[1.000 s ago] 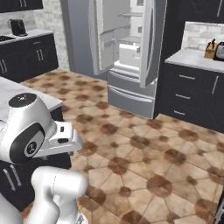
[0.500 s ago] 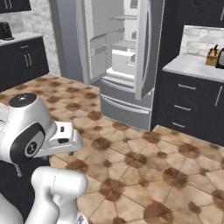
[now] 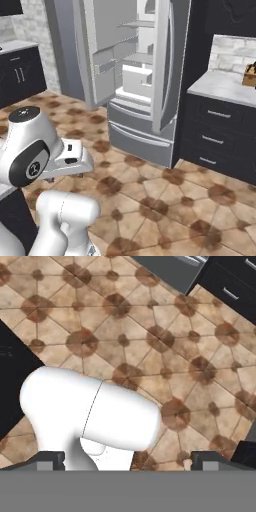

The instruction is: Open the fridge, grab two sodas, and place both sodas inside the bowl with ice on the dining counter.

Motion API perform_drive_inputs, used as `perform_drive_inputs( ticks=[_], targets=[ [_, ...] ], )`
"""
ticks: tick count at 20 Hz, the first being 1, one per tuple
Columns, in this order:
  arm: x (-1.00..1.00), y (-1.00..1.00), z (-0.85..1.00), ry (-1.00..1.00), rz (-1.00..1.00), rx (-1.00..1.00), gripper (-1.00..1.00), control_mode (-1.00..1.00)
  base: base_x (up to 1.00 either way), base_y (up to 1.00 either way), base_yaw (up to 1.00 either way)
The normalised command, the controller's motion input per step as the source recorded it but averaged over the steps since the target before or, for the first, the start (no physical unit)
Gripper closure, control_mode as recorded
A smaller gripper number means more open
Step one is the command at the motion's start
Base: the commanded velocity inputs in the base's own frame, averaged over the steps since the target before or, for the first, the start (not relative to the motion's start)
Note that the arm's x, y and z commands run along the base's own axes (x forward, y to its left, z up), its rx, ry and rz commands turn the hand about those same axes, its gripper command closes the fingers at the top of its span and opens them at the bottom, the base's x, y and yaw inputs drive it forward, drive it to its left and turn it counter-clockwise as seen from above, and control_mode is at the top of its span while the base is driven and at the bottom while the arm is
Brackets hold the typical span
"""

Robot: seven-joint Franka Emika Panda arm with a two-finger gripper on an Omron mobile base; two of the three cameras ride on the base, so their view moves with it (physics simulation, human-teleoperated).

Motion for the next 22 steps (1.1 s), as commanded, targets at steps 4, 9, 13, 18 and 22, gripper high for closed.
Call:
perform_drive_inputs(
  ticks=[4, 9, 13, 18, 22],
  targets=[
    [0.00, 0.00, 0.00, 0.00, 0.00, 0.00, -1.00, 1.00, 1.00, 0.00, 0.00],
    [0.00, 0.00, 0.00, 0.00, 0.00, 0.00, -1.00, 1.00, 1.00, 0.16, 0.00],
    [0.00, 0.00, 0.00, 0.00, 0.00, 0.00, -1.00, 1.00, 1.00, 0.36, 0.00],
    [0.00, 0.00, 0.00, 0.00, 0.00, 0.00, -1.00, 1.00, 0.89, 0.56, -0.04],
    [0.00, 0.00, 0.00, 0.00, 0.00, 0.00, -1.00, 1.00, 0.85, 0.56, -0.07]
  ],
)
